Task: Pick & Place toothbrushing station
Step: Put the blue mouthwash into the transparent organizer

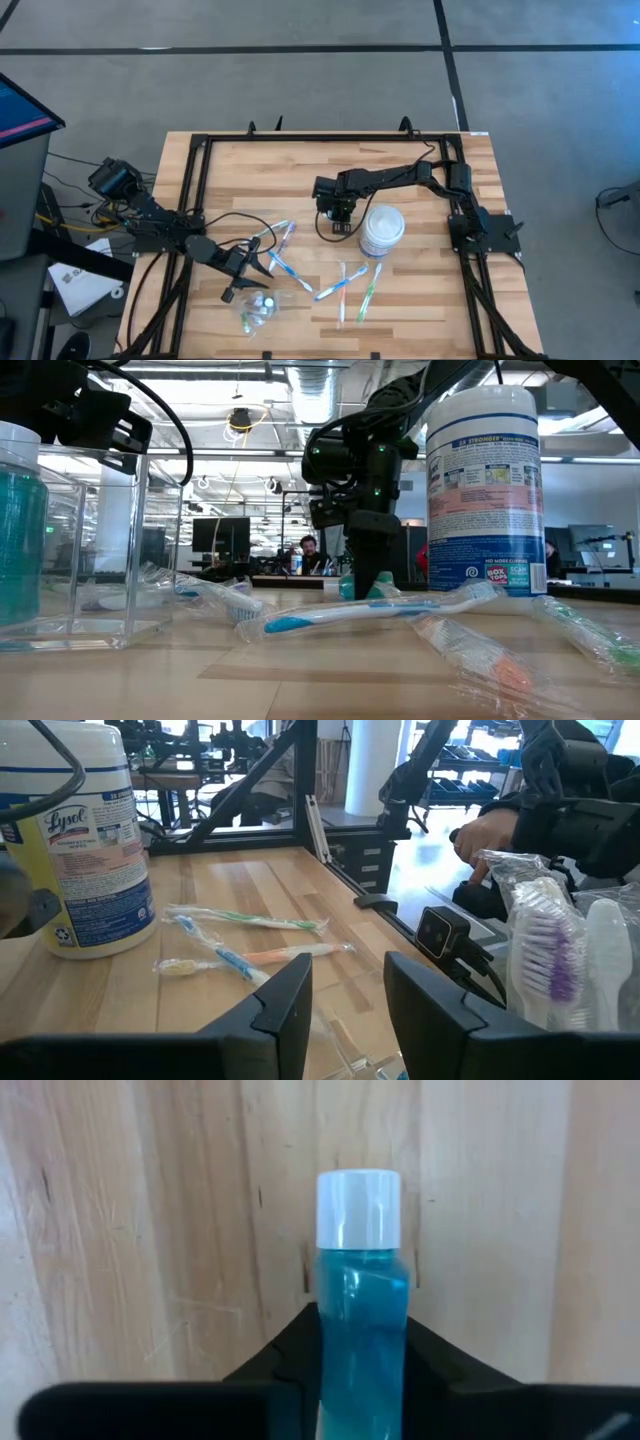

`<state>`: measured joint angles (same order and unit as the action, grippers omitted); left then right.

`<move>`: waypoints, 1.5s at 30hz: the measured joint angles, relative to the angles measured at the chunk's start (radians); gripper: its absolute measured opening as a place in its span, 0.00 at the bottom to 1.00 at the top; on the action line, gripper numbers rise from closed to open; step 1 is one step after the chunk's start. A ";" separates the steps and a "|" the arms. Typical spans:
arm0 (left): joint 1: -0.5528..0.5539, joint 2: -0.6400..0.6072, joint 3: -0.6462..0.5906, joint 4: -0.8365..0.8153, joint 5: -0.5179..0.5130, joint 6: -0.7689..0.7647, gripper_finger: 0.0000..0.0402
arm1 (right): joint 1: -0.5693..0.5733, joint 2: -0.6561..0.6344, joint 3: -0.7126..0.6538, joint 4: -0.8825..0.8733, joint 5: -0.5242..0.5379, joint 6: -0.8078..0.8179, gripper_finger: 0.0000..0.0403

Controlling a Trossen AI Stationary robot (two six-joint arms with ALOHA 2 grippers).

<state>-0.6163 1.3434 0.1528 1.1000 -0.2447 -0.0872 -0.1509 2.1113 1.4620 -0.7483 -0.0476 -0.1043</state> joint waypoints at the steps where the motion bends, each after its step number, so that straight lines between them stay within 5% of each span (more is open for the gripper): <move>1: 0.000 0.000 0.000 0.000 0.000 0.000 0.30 | 0.000 0.000 0.000 0.000 0.000 0.000 0.18; 13: 0.001 0.000 0.000 0.001 -0.023 0.000 0.30 | 0.013 0.001 0.029 -0.018 -0.004 0.008 0.14; 28: 0.001 0.000 0.000 0.058 -0.224 0.009 0.30 | 0.059 0.000 0.190 -0.007 -0.011 -0.003 0.14; 45: 0.001 0.000 0.000 0.208 -0.486 0.242 0.30 | 0.145 -0.003 0.405 0.005 -0.008 -0.034 0.15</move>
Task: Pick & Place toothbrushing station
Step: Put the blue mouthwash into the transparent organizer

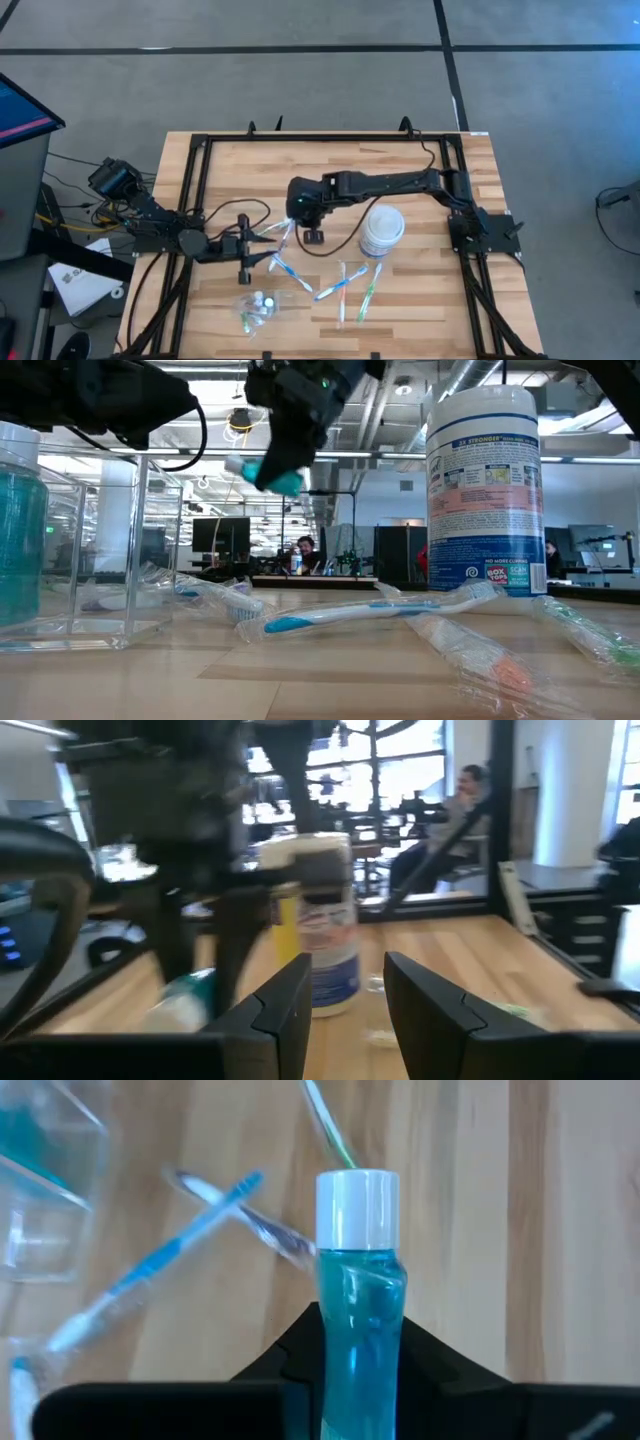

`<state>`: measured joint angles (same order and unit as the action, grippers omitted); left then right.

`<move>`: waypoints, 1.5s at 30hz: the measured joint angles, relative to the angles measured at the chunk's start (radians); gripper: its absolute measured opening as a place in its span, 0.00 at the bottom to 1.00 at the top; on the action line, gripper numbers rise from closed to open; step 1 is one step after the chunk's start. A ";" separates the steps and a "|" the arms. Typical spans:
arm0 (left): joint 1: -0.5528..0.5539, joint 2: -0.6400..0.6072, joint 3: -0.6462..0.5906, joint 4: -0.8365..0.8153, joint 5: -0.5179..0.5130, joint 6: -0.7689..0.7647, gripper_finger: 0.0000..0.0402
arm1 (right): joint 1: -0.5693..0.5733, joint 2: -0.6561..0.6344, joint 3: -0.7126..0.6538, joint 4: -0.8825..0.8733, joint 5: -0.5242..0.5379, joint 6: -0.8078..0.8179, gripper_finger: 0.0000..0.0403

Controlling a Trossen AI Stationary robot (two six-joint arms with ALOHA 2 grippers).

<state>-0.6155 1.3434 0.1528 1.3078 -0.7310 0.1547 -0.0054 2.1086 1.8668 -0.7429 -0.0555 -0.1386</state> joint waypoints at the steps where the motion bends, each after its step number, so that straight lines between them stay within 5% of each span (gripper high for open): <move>1: 0.000 0.000 0.000 0.003 -0.021 0.003 0.30 | 0.007 0.000 0.010 0.004 0.000 -0.001 0.15; 7: 0.000 -0.041 0.000 0.001 -0.110 0.074 0.30 | 0.047 0.000 0.052 0.033 0.000 -0.017 0.14; 18: 0.000 -0.230 0.000 0.001 -0.111 0.189 0.30 | 0.091 -0.001 0.062 0.078 0.004 -0.029 0.14; 40: 0.000 -0.318 -0.050 0.013 0.010 0.211 0.30 | 0.109 -0.002 0.062 0.272 -0.005 -0.055 0.14; 45: -0.001 -0.345 -0.060 0.014 0.115 0.211 0.30 | 0.111 -0.002 0.062 0.298 -0.008 -0.056 0.14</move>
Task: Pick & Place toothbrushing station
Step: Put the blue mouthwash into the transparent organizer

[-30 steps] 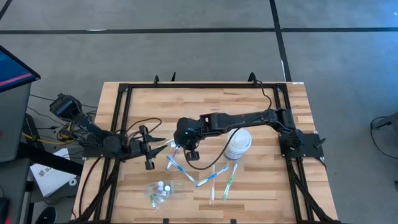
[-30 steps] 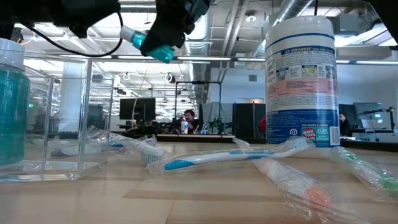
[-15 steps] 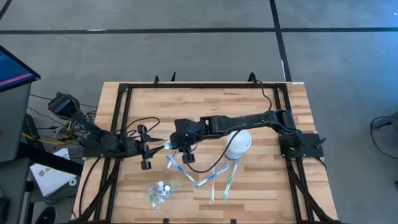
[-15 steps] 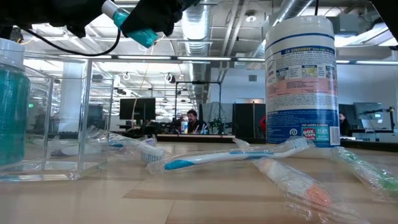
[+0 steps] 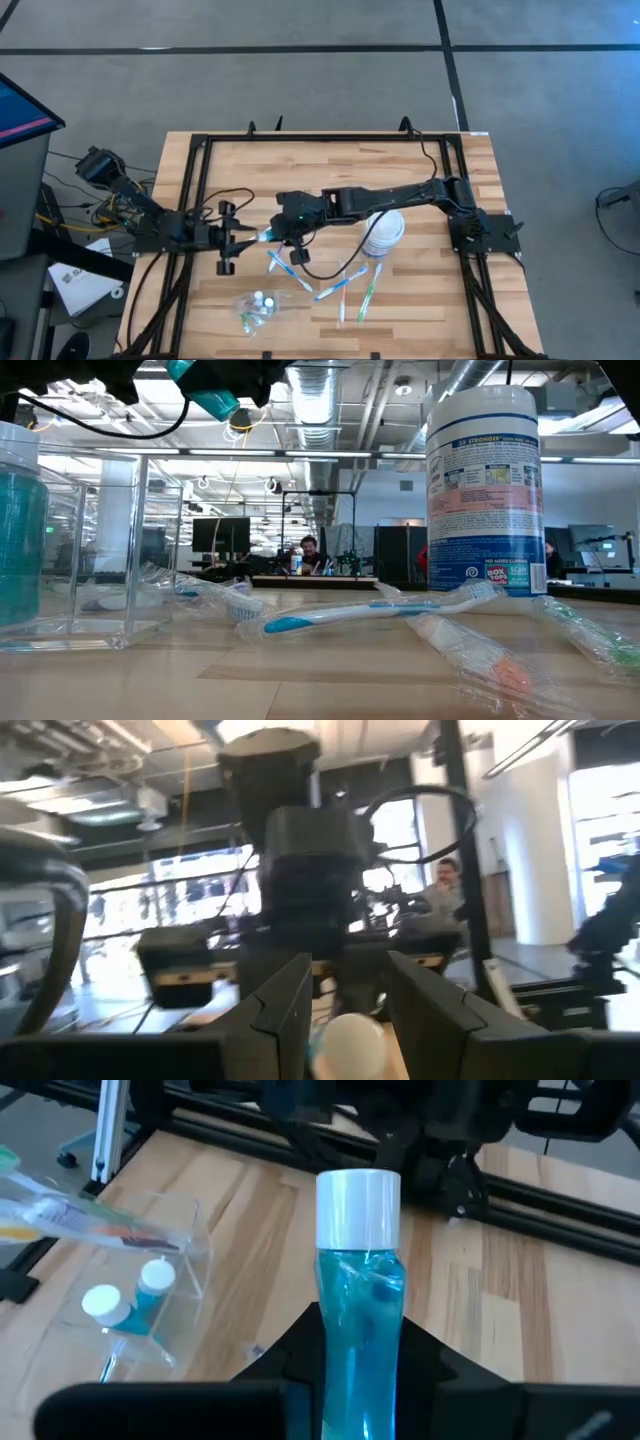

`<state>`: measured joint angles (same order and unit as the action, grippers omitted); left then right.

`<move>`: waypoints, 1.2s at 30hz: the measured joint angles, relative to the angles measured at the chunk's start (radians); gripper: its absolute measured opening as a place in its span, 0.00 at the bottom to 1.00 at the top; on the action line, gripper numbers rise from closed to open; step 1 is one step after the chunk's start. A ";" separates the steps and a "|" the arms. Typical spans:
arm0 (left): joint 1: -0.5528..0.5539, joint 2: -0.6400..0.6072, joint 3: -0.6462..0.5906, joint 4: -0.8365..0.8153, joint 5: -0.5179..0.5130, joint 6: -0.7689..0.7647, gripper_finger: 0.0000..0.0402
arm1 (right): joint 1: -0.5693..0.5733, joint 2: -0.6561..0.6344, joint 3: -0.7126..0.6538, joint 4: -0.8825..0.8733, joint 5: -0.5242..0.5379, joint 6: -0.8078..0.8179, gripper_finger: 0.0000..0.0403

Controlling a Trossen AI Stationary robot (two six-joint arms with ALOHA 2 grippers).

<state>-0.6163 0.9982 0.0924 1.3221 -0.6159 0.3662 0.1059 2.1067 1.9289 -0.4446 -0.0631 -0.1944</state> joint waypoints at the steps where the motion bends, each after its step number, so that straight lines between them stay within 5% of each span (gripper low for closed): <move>1: 0.000 -0.003 -0.002 0.000 0.014 0.000 0.30 | 0.000 0.000 0.000 0.009 -0.001 0.000 0.14; 36: 0.002 -0.009 -0.007 0.010 0.074 0.050 0.30 | -0.007 -0.007 -0.001 0.145 -0.078 0.018 0.14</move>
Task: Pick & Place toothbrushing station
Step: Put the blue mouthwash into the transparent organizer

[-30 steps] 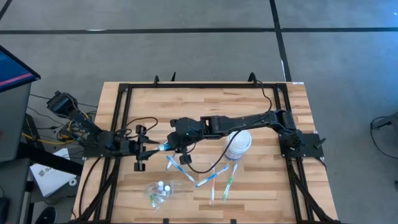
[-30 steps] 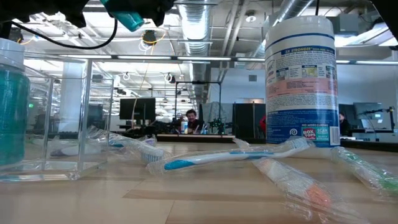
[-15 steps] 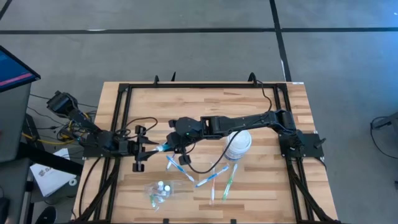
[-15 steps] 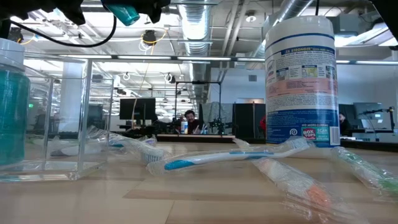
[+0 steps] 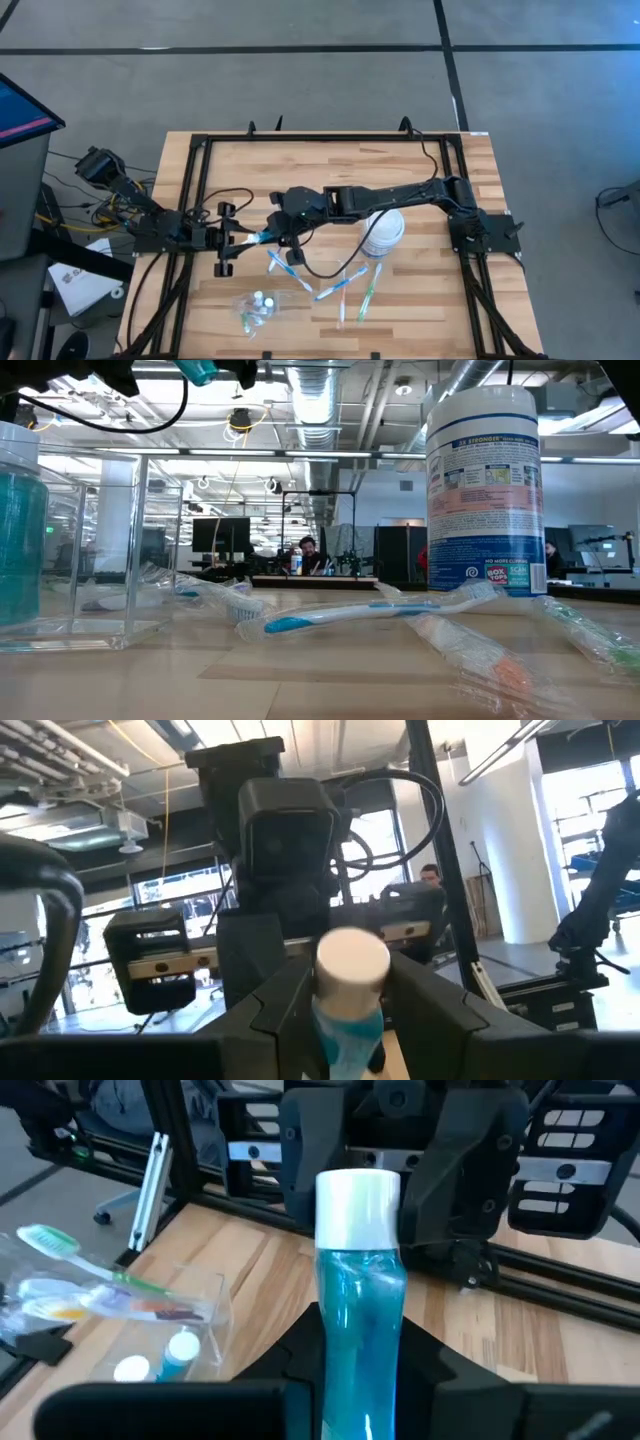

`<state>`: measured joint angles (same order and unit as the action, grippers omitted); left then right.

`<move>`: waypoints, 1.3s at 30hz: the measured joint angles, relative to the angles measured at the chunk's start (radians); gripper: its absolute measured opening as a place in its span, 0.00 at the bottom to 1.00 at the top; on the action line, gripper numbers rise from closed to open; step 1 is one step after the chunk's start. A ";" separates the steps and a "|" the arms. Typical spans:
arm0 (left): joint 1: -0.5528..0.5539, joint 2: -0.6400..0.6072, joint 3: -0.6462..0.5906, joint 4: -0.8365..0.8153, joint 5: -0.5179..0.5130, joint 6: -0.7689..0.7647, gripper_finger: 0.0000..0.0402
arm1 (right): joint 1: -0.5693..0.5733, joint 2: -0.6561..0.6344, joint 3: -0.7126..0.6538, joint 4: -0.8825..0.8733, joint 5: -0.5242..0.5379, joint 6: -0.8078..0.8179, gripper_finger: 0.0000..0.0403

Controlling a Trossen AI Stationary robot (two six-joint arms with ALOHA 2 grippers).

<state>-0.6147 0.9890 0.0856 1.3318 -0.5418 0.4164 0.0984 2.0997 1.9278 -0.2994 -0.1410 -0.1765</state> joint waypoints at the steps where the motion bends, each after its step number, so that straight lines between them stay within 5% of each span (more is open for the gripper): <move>1: 0.000 0.000 0.000 0.002 0.000 0.000 0.30 | -0.001 -0.002 0.000 0.001 -0.005 0.008 0.14; 25: 0.006 -0.001 0.000 0.023 -0.008 0.032 0.30 | -0.002 -0.004 0.001 0.027 -0.019 0.009 0.14; 39: 0.106 -0.001 -0.001 0.038 0.167 -0.010 0.30 | -0.010 -0.006 0.001 0.044 -0.022 0.009 0.14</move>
<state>-0.5087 0.9882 0.0849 1.3699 -0.3745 0.4059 0.0883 2.0933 1.9289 -0.2554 -0.1635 -0.1677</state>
